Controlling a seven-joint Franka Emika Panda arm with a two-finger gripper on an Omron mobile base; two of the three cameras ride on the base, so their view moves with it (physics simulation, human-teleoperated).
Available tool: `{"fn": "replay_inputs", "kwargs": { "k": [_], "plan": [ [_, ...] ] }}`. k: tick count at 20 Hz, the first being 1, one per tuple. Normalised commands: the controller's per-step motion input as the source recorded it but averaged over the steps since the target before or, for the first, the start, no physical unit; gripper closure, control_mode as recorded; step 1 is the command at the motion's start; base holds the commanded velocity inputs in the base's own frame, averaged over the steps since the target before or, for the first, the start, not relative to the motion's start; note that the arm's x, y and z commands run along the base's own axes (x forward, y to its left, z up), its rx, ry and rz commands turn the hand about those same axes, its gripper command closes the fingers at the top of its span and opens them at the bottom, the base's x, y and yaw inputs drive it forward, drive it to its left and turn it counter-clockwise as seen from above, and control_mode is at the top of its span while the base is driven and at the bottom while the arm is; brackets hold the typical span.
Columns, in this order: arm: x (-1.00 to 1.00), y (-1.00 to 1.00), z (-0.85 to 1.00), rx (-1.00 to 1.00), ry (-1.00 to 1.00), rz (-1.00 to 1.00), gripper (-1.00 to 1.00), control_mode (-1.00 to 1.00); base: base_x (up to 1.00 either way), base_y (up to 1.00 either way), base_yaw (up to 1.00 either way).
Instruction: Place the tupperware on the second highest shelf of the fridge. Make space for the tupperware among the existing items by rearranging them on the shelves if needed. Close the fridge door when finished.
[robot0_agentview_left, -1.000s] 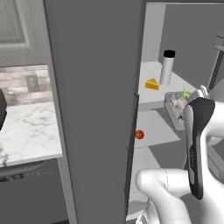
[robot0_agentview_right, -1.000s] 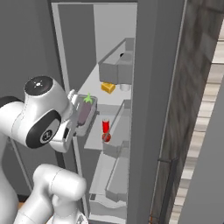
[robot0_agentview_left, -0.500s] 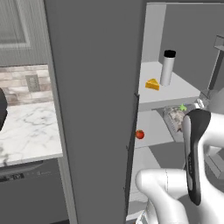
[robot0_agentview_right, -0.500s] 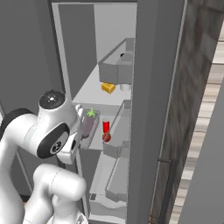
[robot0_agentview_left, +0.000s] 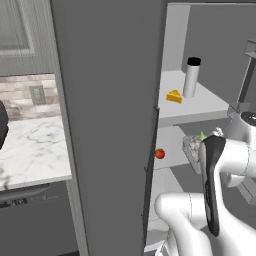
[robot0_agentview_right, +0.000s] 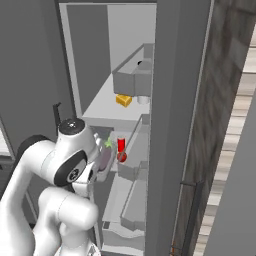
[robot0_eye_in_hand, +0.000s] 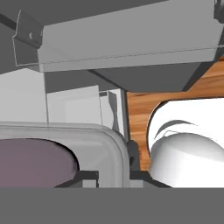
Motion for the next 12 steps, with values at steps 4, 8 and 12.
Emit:
{"fn": "replay_inputs", "kwargs": {
  "k": [4, 8, 12],
  "plan": [
    [0.23, -0.13, -0.42, 0.00, -0.10, 0.00, 1.00, -1.00, 0.00, 0.00, 0.00],
    [0.41, -0.06, -0.39, 0.00, -0.07, 0.00, 1.00, -1.00, 0.00, 0.00, 0.00],
    [0.55, -0.12, -0.28, 0.00, 0.00, 0.00, 1.00, -1.00, 0.00, 0.00, 0.00]
  ]
}}
